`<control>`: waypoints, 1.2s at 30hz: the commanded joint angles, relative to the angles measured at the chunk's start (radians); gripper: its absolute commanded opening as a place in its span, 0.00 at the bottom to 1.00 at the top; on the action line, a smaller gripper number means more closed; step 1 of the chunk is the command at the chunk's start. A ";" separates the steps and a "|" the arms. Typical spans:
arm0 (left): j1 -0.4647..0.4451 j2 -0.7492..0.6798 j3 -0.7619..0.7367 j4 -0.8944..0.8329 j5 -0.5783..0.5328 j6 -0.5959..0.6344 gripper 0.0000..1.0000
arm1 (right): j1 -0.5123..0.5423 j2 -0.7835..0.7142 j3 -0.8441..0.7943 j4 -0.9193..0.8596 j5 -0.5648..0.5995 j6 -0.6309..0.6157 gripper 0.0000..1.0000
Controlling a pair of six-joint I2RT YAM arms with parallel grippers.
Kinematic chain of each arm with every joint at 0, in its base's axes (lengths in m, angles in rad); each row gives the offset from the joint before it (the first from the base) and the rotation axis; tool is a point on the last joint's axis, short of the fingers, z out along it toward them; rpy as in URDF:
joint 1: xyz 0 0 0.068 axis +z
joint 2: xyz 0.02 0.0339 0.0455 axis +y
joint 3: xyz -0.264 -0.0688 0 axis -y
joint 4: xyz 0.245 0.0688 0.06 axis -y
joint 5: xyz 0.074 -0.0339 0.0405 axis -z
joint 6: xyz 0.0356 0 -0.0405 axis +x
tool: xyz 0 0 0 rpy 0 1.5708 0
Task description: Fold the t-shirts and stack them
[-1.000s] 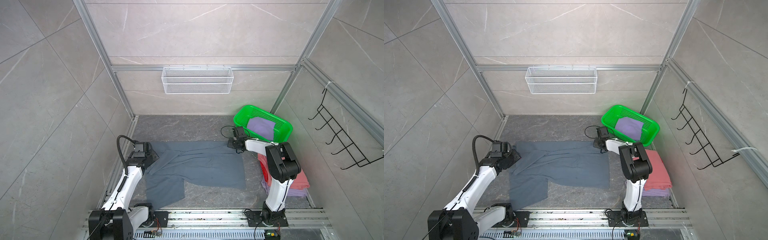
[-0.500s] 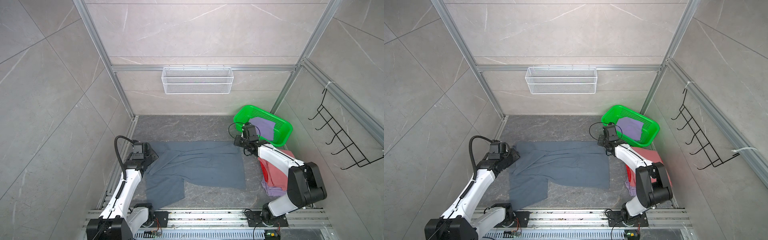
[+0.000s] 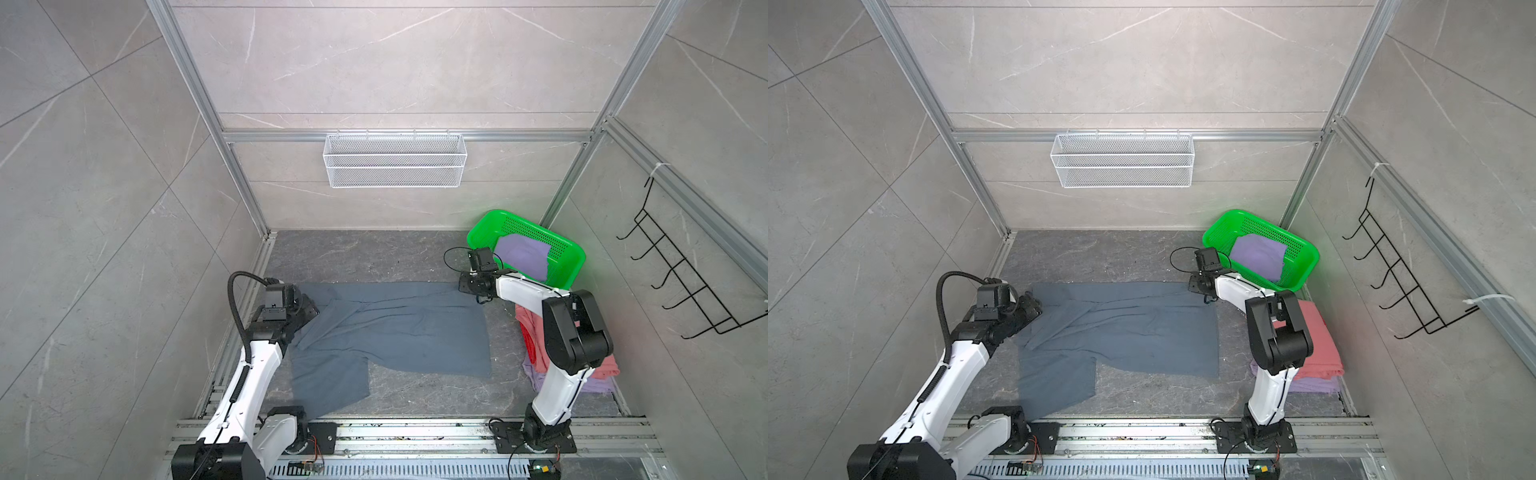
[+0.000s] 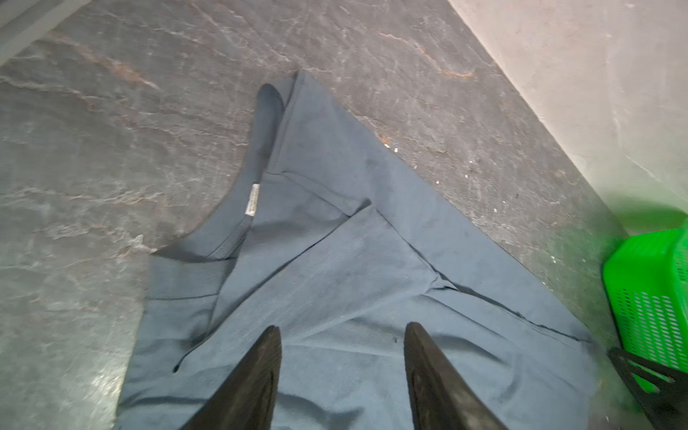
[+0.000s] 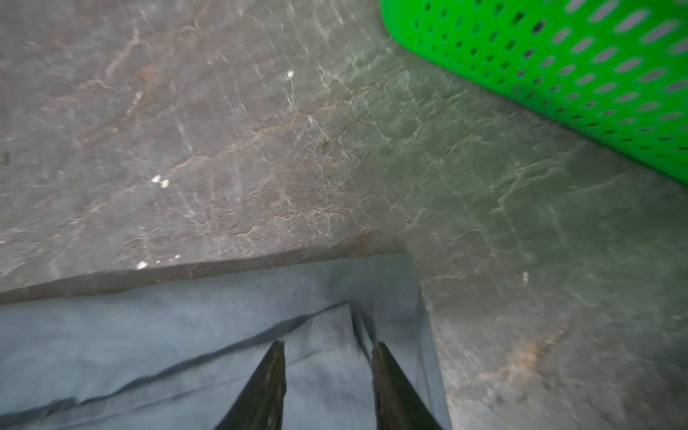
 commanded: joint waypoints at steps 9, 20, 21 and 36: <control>-0.016 0.016 0.051 0.098 0.183 0.057 0.61 | -0.021 0.118 0.088 -0.071 -0.010 0.000 0.39; -0.061 0.051 0.108 0.142 0.363 0.092 0.70 | -0.023 0.114 0.077 -0.067 -0.029 -0.005 0.05; -0.062 0.051 0.110 0.142 0.363 0.092 0.70 | -0.023 0.106 0.076 -0.067 -0.028 -0.008 0.03; -0.065 0.036 0.098 0.127 0.330 0.092 0.70 | -0.022 -0.252 -0.105 -0.113 -0.028 -0.081 0.00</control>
